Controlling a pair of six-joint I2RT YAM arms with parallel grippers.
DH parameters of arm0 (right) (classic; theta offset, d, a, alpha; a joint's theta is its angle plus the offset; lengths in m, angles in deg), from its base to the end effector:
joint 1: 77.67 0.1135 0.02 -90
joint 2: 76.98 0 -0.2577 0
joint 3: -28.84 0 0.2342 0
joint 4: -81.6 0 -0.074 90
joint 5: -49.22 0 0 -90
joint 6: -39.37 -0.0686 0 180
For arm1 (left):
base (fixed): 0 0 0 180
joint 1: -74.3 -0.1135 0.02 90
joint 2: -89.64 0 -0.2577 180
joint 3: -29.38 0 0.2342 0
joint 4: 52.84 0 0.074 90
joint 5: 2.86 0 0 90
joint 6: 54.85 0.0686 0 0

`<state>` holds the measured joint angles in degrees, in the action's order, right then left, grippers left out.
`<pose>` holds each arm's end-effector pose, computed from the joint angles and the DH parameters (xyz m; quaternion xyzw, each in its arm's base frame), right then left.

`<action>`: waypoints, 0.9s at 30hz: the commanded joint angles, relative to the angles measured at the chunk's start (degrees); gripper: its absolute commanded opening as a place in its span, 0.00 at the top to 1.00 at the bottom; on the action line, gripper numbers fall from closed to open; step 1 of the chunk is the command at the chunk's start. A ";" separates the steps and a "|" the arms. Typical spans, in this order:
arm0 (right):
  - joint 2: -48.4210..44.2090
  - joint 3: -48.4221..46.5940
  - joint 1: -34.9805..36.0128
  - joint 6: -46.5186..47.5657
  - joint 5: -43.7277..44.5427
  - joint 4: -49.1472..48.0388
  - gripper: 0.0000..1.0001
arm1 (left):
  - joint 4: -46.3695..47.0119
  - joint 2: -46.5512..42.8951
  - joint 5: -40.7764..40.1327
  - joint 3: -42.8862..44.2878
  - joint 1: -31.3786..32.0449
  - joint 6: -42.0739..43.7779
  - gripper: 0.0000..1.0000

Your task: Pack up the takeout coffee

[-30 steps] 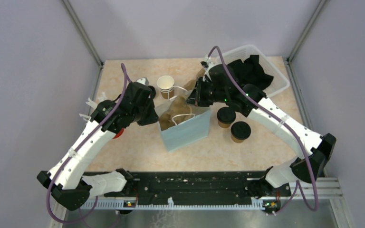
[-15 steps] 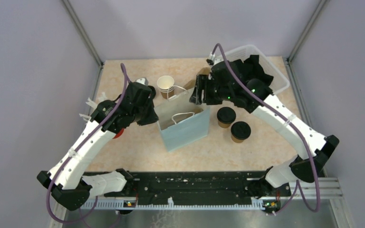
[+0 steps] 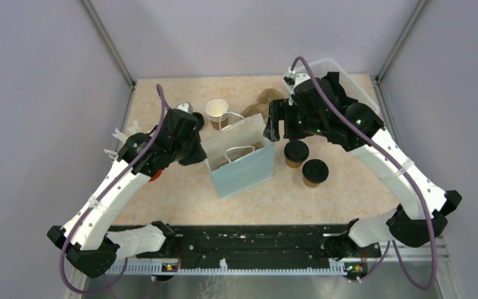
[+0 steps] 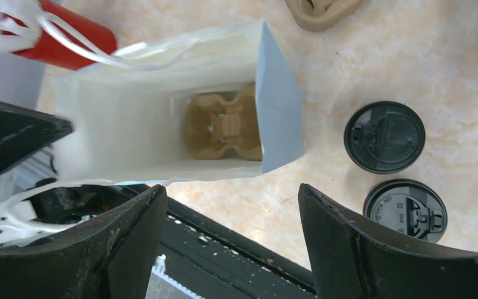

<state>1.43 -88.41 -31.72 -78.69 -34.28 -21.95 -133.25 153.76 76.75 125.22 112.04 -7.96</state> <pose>0.1886 0.1838 0.4261 -0.1146 0.8888 0.2246 0.3826 0.1658 -0.1127 0.3622 -0.0756 0.9294 -0.1633 0.3224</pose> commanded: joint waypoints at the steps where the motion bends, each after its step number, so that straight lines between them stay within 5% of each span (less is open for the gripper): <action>1: 0.64 2.96 -0.34 2.19 2.63 -1.63 0.22 | -1.28 -0.75 -1.19 -0.68 0.24 0.14 0.97; 6: 6.07 0.58 0.39 5.27 3.50 -3.45 0.21 | -1.11 -0.80 -1.02 -0.09 0.25 0.28 0.98; 9: 11.47 -4.02 1.74 7.54 8.76 -0.12 0.30 | -1.33 -0.60 -1.52 0.76 0.19 0.28 1.00; 12: 17.04 -10.51 3.06 8.20 13.70 4.41 0.64 | -1.45 -0.49 -2.18 1.91 0.23 0.86 1.00; 17: 23.08 -22.15 7.57 7.37 19.24 15.74 1.00 | -4.73 1.19 -4.37 8.50 0.28 1.71 1.00; 21: 25.58 -35.65 10.60 3.66 16.94 23.98 1.00 | -10.22 3.57 -6.09 18.32 0.23 1.88 1.00; 24: 23.28 -31.51 10.77 0.36 12.59 23.36 1.00 | -11.89 3.29 -5.26 20.20 0.25 -0.08 1.00; 27: 19.77 -18.55 10.69 0.37 13.29 16.23 1.00 | -9.14 -0.22 -3.52 11.61 0.17 -3.62 1.00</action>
<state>25.39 -118.18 -21.08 -75.82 -19.74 -2.91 -142.62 156.69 72.31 143.23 112.04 -7.92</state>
